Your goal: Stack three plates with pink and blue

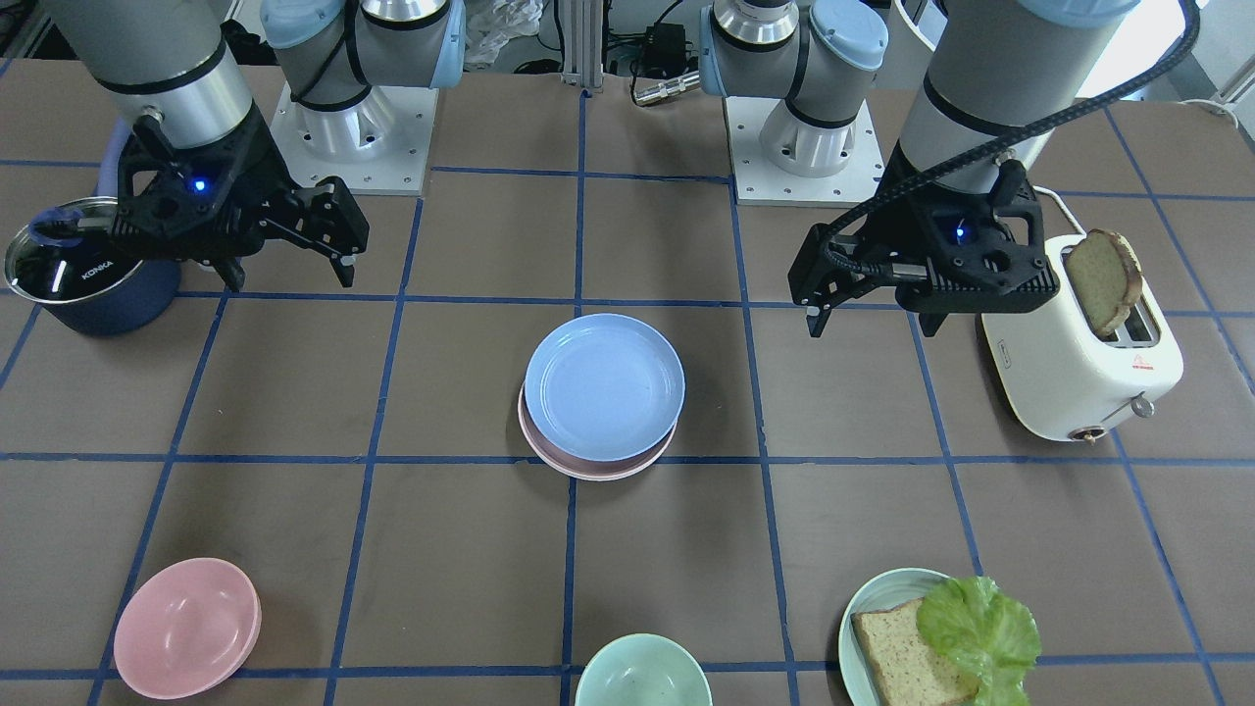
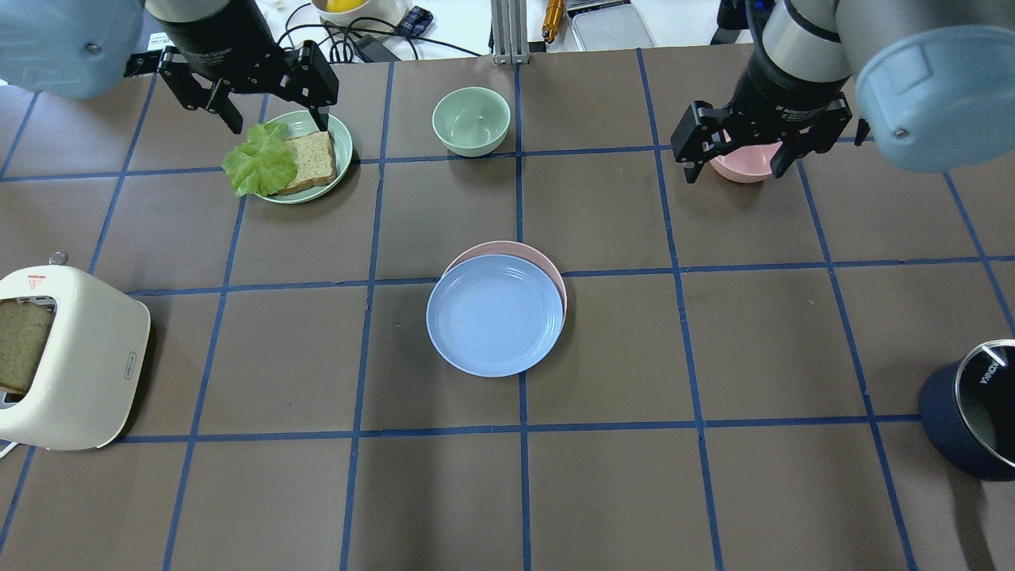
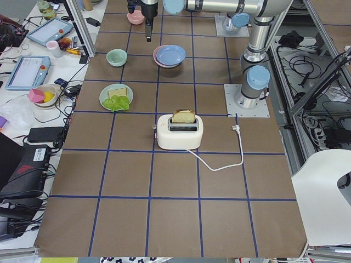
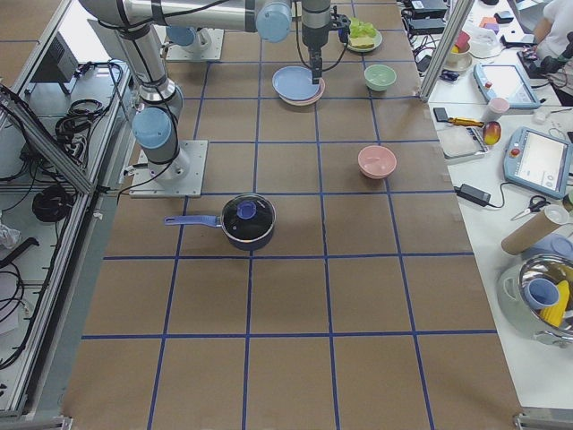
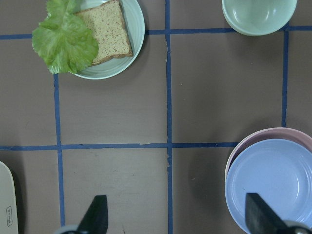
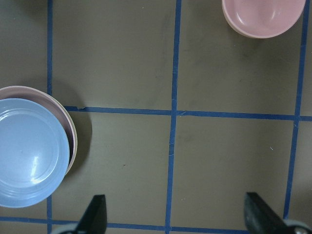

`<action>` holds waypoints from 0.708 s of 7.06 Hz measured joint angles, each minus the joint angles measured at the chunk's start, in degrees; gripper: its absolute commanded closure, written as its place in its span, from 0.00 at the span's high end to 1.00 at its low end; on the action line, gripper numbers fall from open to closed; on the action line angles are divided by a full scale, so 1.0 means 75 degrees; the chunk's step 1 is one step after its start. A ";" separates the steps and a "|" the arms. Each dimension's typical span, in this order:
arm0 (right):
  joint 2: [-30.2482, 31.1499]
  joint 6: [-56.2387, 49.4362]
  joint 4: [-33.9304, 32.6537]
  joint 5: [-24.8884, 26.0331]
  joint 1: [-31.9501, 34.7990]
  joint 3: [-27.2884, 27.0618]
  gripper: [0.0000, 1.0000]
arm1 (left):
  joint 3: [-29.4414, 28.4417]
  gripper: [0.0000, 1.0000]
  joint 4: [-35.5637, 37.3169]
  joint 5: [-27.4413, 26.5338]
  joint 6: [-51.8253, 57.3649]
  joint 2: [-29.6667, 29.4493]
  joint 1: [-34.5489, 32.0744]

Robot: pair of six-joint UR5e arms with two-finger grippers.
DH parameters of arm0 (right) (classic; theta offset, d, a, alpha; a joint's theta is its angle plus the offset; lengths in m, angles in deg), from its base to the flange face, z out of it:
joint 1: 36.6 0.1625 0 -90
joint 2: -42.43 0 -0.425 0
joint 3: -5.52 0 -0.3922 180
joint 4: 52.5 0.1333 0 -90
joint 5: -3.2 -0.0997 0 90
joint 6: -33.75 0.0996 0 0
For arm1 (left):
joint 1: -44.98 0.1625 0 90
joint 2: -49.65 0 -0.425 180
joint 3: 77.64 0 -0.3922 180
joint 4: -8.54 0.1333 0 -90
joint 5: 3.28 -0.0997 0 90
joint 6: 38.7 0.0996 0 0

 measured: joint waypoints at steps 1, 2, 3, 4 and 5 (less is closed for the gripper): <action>0.0164 -0.0073 0.0063 -0.0005 0.0000 0.0000 1.00 | 0.0012 1.00 -0.0038 -0.0008 -0.0107 0.0097 -0.0011; 0.0228 -0.0071 0.0116 -0.0033 0.0005 0.0014 1.00 | 0.0032 1.00 -0.0074 -0.0022 -0.0193 0.0174 -0.0018; 0.0255 -0.0055 0.0129 -0.0070 0.0011 0.0025 1.00 | 0.0050 1.00 -0.0118 -0.0022 -0.0228 0.0228 -0.0021; 0.0268 -0.0046 0.0135 -0.0081 0.0014 0.0024 1.00 | 0.0059 1.00 -0.0167 -0.0014 -0.0240 0.0253 -0.0023; 0.0272 -0.0046 0.0136 -0.0079 0.0016 0.0007 1.00 | 0.0059 1.00 -0.0195 0.0000 -0.0244 0.0254 -0.0027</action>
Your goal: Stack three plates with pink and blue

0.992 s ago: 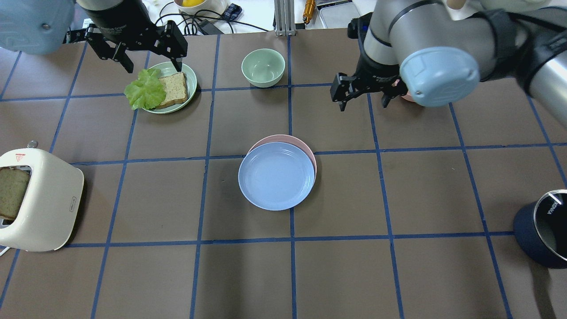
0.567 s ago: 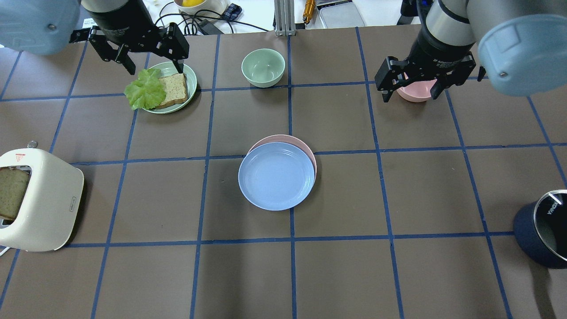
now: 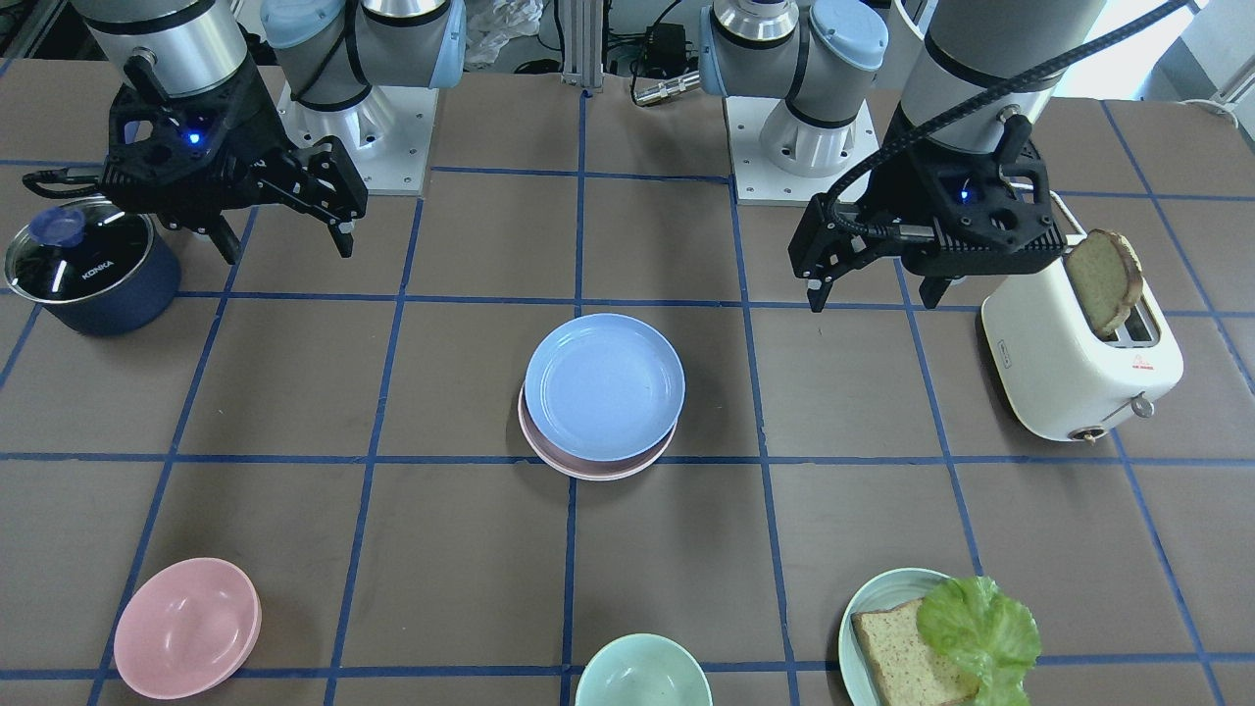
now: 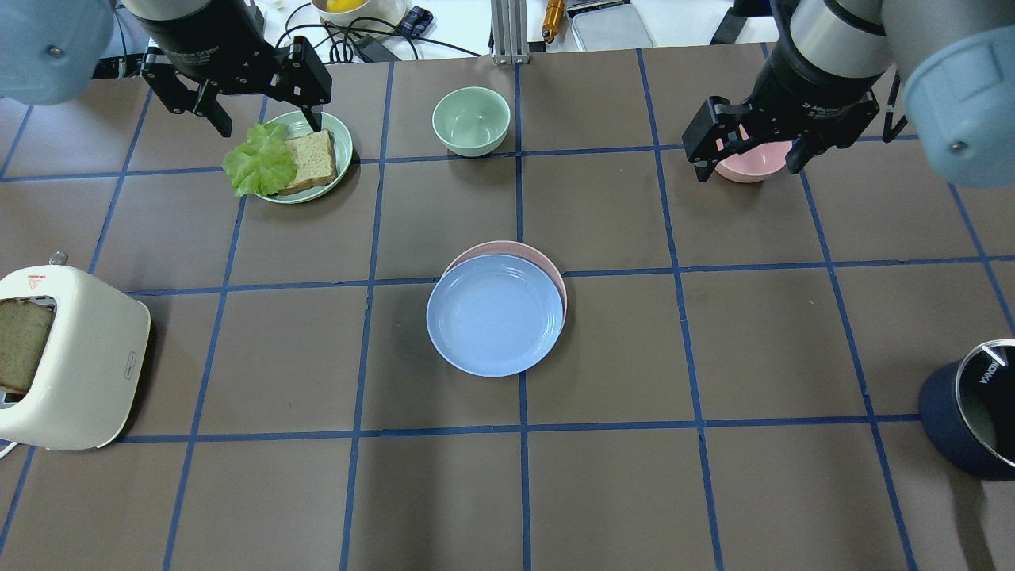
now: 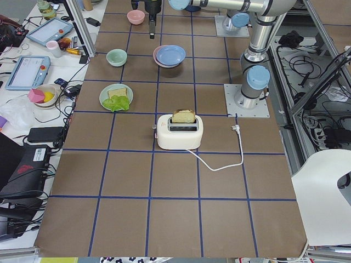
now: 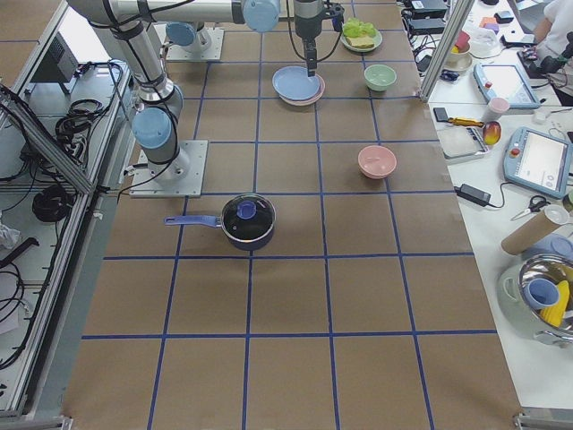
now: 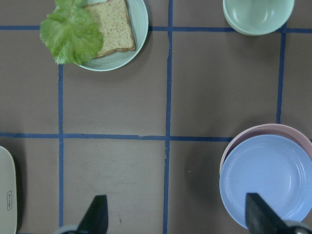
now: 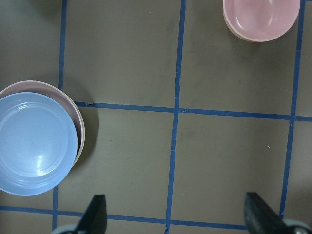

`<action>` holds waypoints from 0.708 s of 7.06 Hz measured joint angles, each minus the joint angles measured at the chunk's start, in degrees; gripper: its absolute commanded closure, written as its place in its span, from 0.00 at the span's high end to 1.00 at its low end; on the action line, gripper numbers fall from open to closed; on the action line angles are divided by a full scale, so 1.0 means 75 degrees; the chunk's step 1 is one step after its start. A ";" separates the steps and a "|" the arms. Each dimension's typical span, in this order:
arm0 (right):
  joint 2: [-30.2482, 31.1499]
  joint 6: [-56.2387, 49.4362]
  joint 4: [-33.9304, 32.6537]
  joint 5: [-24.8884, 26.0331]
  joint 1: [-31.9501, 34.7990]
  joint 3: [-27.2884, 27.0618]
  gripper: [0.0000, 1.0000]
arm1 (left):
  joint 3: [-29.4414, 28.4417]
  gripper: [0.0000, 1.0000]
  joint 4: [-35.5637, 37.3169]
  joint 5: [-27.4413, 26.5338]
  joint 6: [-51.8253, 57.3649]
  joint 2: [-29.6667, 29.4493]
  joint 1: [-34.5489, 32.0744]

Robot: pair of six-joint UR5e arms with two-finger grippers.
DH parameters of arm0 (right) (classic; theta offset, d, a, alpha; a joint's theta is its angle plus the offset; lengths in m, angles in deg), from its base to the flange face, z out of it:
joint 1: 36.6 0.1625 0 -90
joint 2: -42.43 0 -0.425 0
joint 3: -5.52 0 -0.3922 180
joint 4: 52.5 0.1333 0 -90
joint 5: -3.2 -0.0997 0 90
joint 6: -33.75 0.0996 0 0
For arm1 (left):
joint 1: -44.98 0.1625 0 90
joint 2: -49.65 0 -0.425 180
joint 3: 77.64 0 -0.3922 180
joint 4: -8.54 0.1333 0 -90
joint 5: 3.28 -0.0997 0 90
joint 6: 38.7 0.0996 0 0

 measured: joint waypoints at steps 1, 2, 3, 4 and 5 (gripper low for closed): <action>0.0004 -0.0004 -0.0010 0.0009 0.0000 -0.0019 1.00 | 0.0000 1.00 -0.0014 0.0020 -0.0004 -0.0018 -0.0004; 0.0003 -0.0006 -0.0023 0.0022 0.0001 -0.0031 1.00 | -0.0002 1.00 -0.0035 0.0036 -0.0010 -0.0066 -0.0006; 0.0004 -0.0008 -0.0032 0.0040 0.0001 -0.0035 1.00 | -0.0008 1.00 -0.0062 0.0045 -0.0021 -0.0104 -0.0008; 0.0004 -0.0008 -0.0042 0.0036 0.0001 -0.0038 1.00 | -0.0010 1.00 -0.0081 0.0053 -0.0038 -0.0112 -0.0006; 0.0004 -0.0005 -0.0050 0.0017 0.0001 -0.0041 1.00 | -0.0009 1.00 -0.0092 0.0056 -0.0045 -0.0095 -0.0005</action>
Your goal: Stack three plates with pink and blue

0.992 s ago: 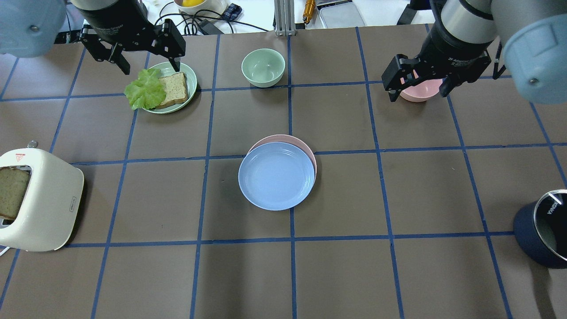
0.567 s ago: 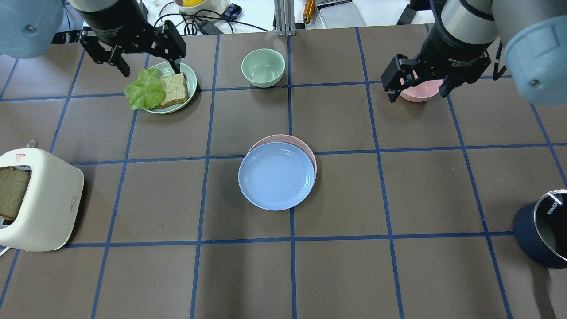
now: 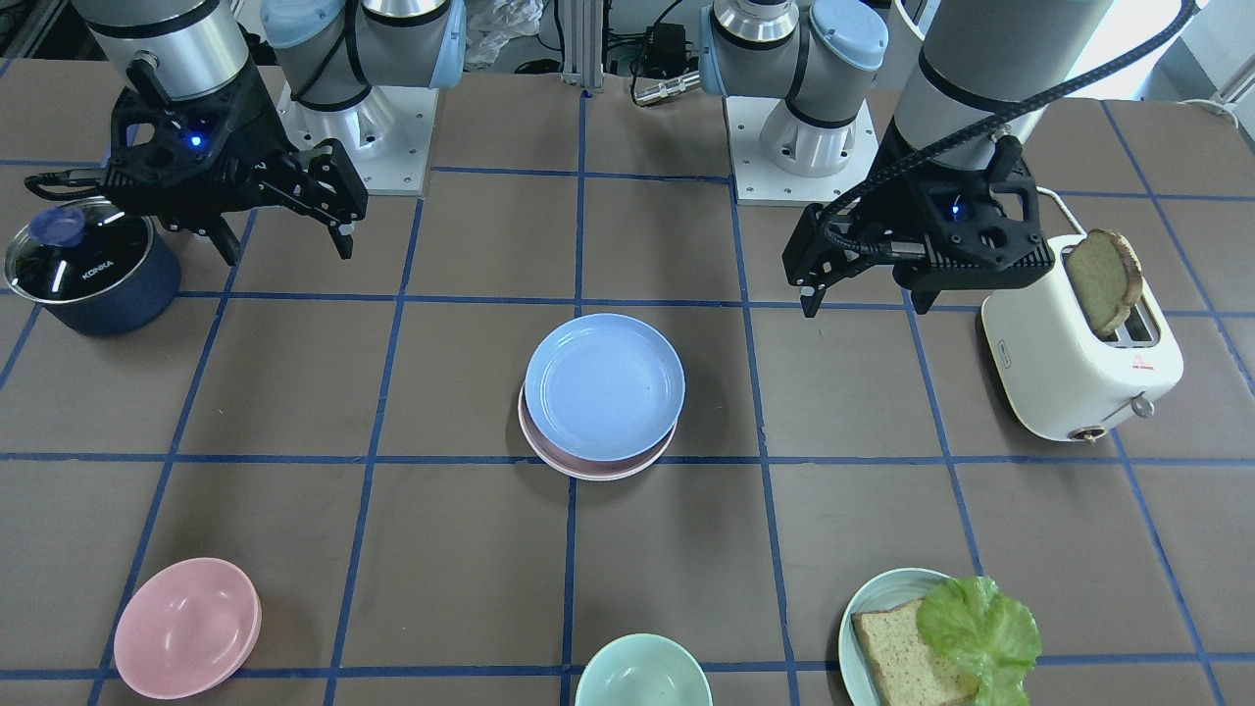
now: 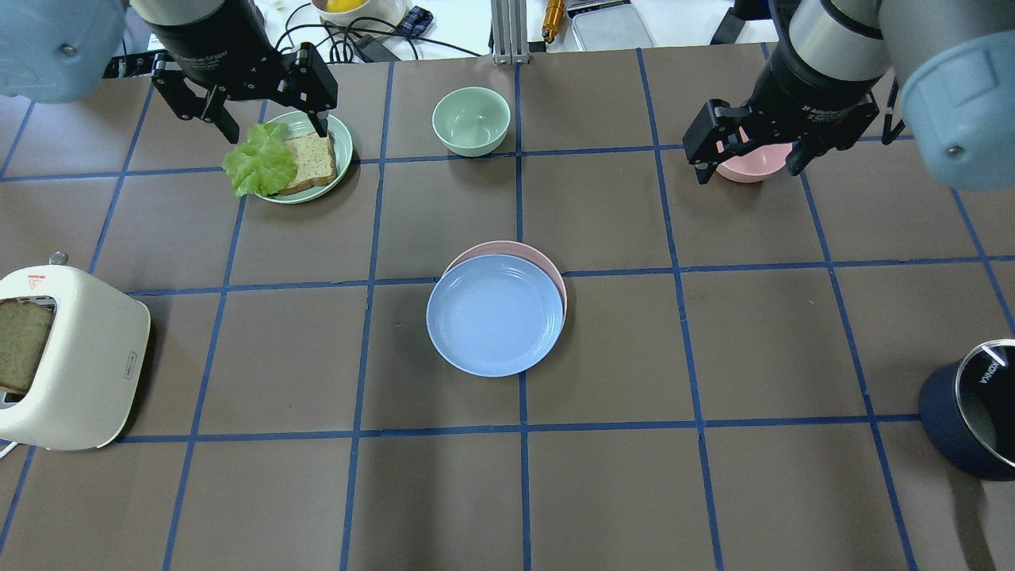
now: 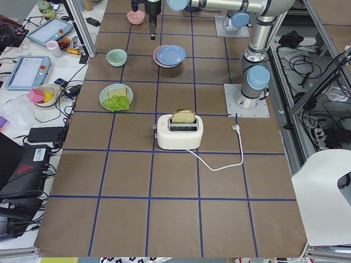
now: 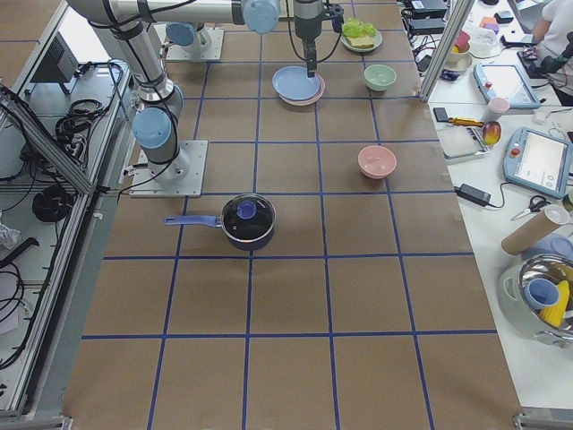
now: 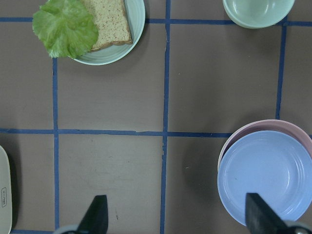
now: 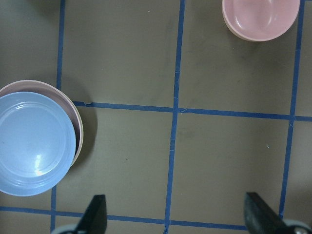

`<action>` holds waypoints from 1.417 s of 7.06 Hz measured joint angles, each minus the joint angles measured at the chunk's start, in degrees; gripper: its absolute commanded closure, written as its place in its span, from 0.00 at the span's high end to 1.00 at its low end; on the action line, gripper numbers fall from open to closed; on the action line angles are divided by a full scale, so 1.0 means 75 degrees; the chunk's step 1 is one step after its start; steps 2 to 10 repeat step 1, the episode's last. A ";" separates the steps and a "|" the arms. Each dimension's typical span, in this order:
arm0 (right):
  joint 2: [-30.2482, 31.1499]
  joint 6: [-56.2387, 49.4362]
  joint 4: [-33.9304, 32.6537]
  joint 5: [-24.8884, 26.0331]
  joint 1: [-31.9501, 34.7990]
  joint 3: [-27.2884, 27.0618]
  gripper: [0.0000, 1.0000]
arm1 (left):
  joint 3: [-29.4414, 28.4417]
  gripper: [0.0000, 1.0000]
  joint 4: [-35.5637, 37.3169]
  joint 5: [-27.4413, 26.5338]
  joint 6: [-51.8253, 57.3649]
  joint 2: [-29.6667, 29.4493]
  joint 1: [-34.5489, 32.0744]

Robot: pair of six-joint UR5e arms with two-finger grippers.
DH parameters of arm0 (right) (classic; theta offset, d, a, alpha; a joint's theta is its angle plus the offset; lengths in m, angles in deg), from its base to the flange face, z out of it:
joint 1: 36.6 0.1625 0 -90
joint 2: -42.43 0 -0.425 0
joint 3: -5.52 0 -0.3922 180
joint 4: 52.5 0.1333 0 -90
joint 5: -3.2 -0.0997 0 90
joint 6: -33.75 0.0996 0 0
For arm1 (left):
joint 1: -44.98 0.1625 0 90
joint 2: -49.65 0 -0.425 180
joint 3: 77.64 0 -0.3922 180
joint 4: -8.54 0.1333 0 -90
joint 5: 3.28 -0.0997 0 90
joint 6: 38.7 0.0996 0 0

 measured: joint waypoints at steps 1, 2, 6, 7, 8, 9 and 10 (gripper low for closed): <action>0.0000 0.0005 -0.0003 -0.0015 0.0000 -0.0002 1.00 | 0.0004 1.00 -0.0014 0.0001 -0.0002 0.0040 0.0002; 0.0000 0.0005 -0.0003 -0.0015 0.0000 -0.0002 1.00 | 0.0004 1.00 -0.0014 0.0001 -0.0002 0.0040 0.0002; 0.0000 0.0005 -0.0003 -0.0015 0.0000 -0.0002 1.00 | 0.0004 1.00 -0.0014 0.0001 -0.0002 0.0040 0.0002; 0.0000 0.0005 -0.0003 -0.0015 0.0000 -0.0002 1.00 | 0.0004 1.00 -0.0014 0.0001 -0.0002 0.0040 0.0002; 0.0000 0.0005 -0.0003 -0.0015 0.0000 -0.0002 1.00 | 0.0004 1.00 -0.0014 0.0001 -0.0002 0.0040 0.0002; 0.0000 0.0005 -0.0003 -0.0015 0.0000 -0.0002 1.00 | 0.0004 1.00 -0.0014 0.0001 -0.0002 0.0040 0.0002; 0.0000 0.0005 -0.0003 -0.0015 0.0000 -0.0002 1.00 | 0.0004 1.00 -0.0014 0.0001 -0.0002 0.0040 0.0002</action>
